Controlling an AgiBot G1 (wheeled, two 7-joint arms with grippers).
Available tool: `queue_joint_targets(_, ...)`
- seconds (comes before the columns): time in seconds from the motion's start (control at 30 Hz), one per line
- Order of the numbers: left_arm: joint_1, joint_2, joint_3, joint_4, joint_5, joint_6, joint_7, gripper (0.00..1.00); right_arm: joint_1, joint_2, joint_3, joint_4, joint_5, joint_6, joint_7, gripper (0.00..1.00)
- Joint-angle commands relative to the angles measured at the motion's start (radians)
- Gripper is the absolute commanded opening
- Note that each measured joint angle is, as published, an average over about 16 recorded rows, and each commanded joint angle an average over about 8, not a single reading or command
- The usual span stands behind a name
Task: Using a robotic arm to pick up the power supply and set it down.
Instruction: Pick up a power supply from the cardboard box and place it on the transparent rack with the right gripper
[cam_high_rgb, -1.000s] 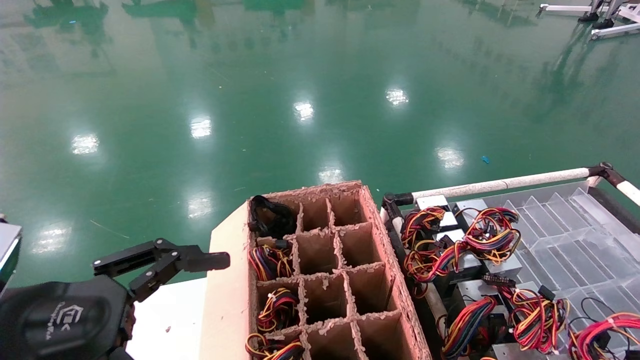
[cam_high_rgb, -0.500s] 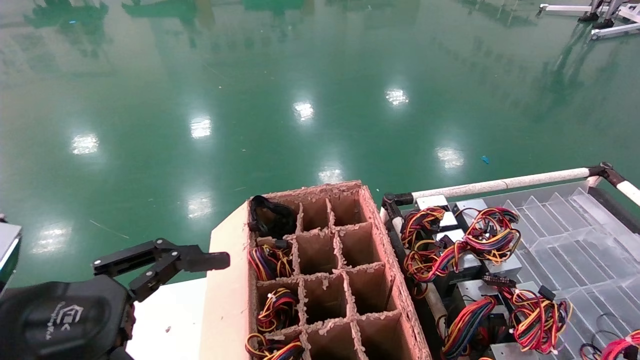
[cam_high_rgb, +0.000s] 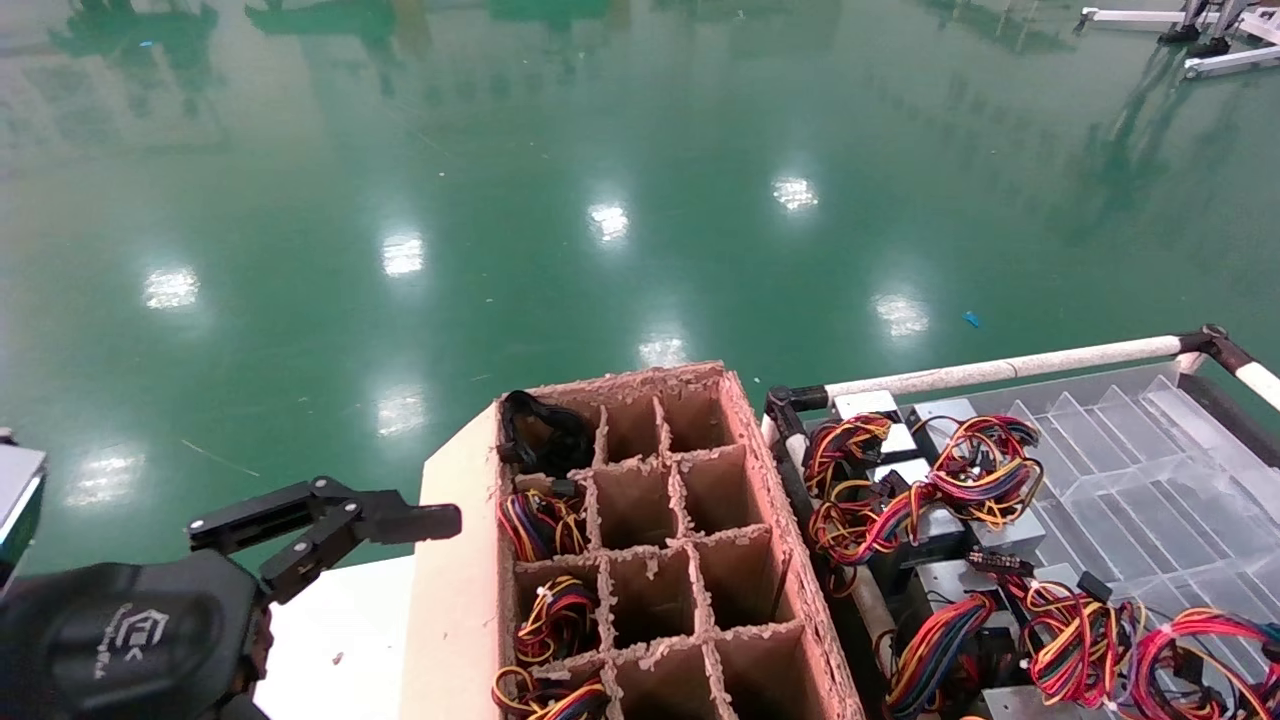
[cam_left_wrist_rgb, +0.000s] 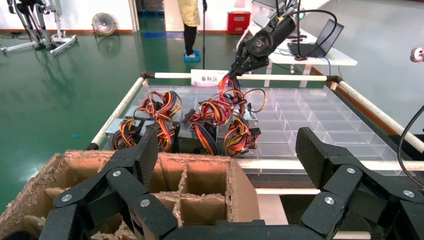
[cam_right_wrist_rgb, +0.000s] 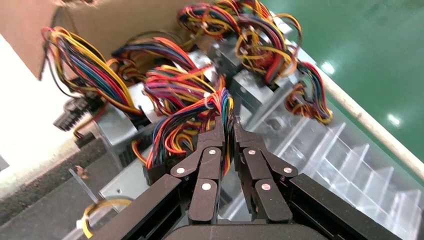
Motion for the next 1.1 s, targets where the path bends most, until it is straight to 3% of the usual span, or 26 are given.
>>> queue_joint_targets(0.03,0.000,0.000,0.000,0.000,0.000,0.000,0.000,1.00,0.010,-0.008,-0.004,0.005,-0.008,-0.003,0.002,0.00)
queue_joint_targets(0.47,0.000,0.000,0.000,0.000,0.000,0.000,0.000,1.00,0.038,0.027,-0.035,0.062,-0.008,-0.005,0.043,0.02)
queue_joint_targets(0.5,0.000,0.000,0.000,0.000,0.000,0.000,0.000,1.00,0.038,0.028,-0.038,0.063,-0.007,-0.005,0.045,0.07)
queue_joint_targets(0.7,0.000,0.000,0.000,0.000,0.000,0.000,0.000,1.00,0.036,0.028,-0.053,0.063,-0.001,-0.004,0.056,0.82)
queue_joint_targets(0.77,0.000,0.000,0.000,0.000,0.000,0.000,0.000,1.00,0.036,0.027,-0.056,0.063,0.002,-0.004,0.060,1.00)
queue_joint_targets(1.1,0.000,0.000,0.000,0.000,0.000,0.000,0.000,1.00,0.036,0.026,-0.059,0.062,0.005,-0.005,0.062,1.00)
